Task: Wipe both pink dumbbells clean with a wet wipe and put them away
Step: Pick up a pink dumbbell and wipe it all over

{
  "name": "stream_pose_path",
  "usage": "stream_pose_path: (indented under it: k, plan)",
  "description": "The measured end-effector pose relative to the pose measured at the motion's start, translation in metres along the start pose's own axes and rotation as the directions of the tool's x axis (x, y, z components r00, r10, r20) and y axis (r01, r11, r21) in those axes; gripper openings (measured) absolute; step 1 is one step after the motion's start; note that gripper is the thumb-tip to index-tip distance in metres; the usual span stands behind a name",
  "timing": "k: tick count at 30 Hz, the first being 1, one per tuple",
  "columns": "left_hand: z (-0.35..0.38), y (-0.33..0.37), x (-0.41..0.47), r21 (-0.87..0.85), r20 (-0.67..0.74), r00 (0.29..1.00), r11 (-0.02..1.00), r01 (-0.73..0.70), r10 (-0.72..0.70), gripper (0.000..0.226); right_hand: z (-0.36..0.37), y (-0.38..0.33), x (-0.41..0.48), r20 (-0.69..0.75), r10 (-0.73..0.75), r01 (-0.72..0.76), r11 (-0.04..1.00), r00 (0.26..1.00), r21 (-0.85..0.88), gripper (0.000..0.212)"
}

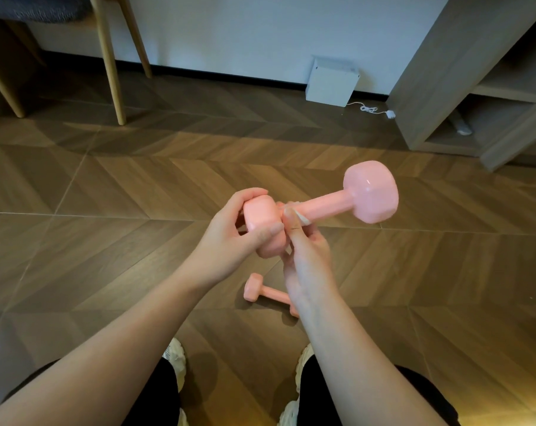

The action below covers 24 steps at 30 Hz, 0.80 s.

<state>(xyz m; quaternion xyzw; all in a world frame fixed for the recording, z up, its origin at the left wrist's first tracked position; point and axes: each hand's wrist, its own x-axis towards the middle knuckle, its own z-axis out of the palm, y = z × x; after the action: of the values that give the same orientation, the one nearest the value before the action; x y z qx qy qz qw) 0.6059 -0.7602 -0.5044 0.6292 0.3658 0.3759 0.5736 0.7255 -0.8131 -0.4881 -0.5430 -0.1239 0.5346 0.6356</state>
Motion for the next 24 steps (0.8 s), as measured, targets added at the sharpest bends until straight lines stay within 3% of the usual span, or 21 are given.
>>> stream_pose_path:
  k: [3,6,13,16,20,22,24]
  plan:
    - [0.0,-0.002,0.002,-0.139,-0.015,0.993,0.984,0.114,-0.117,0.062,-0.001,-0.004,-0.001,0.038,-0.032,0.033,0.999,0.999,-0.018,0.041]
    - [-0.004,0.002,0.003,-0.284,0.003,0.98,0.94,0.191,-0.198,0.063,-0.007,-0.01,0.001,0.175,-0.037,0.047,0.997,0.984,-0.056,0.038]
    - [-0.015,0.004,0.005,-0.348,0.1,0.967,0.903,0.253,-0.233,0.073,-0.021,-0.018,0.009,0.414,-0.014,0.078,0.988,0.91,-0.137,0.046]
    - [-0.015,0.004,0.004,-0.348,0.107,0.964,0.898,0.267,-0.245,0.075,-0.017,-0.014,0.01,0.356,-0.037,0.086,0.989,0.934,-0.123,0.034]
    - [-0.005,0.003,0.002,-0.31,0.021,0.979,0.929,0.201,-0.205,0.063,-0.012,-0.005,0.008,0.194,-0.055,0.087,0.983,0.979,-0.161,0.034]
    - [-0.001,0.002,0.001,-0.165,-0.054,0.995,0.983,0.075,-0.085,0.057,-0.011,-0.003,0.008,0.133,-0.048,0.067,0.988,0.99,-0.142,0.02]
    - [0.001,0.001,-0.001,0.022,-0.067,0.994,0.996,-0.082,0.084,0.064,-0.01,-0.003,0.008,0.096,-0.051,0.057,0.996,0.994,-0.062,0.023]
